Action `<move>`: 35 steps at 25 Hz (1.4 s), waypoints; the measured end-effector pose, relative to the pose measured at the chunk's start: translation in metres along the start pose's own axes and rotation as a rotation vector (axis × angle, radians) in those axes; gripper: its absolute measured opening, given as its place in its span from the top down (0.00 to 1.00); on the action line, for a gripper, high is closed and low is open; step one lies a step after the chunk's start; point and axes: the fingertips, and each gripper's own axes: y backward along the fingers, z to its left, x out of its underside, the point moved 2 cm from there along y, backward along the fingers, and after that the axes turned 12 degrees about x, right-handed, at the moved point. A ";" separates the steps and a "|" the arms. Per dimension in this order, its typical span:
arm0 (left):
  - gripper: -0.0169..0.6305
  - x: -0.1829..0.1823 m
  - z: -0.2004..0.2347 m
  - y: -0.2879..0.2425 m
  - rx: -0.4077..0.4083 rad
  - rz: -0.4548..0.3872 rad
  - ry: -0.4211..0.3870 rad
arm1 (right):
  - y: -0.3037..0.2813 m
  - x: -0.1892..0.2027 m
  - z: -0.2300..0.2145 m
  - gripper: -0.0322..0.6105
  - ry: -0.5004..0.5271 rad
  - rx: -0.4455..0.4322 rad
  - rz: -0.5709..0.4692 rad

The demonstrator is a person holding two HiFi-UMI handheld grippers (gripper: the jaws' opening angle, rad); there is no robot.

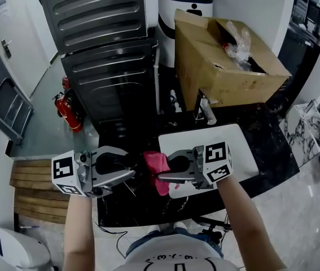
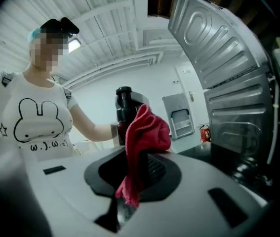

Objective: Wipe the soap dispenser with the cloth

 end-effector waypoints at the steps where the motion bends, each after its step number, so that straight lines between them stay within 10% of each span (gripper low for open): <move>1: 0.83 0.000 0.000 -0.001 0.003 0.004 0.001 | -0.002 0.004 -0.001 0.87 0.005 0.007 0.022; 9: 0.83 0.005 -0.005 -0.006 0.018 0.059 -0.003 | 0.001 0.017 -0.013 0.87 0.062 0.102 0.115; 18: 0.83 0.012 -0.009 -0.017 0.053 0.120 0.001 | 0.026 -0.070 -0.016 0.87 0.001 0.139 -0.222; 35: 0.83 0.023 -0.004 -0.028 0.042 0.171 0.005 | -0.023 0.036 -0.028 0.87 -0.228 0.147 0.118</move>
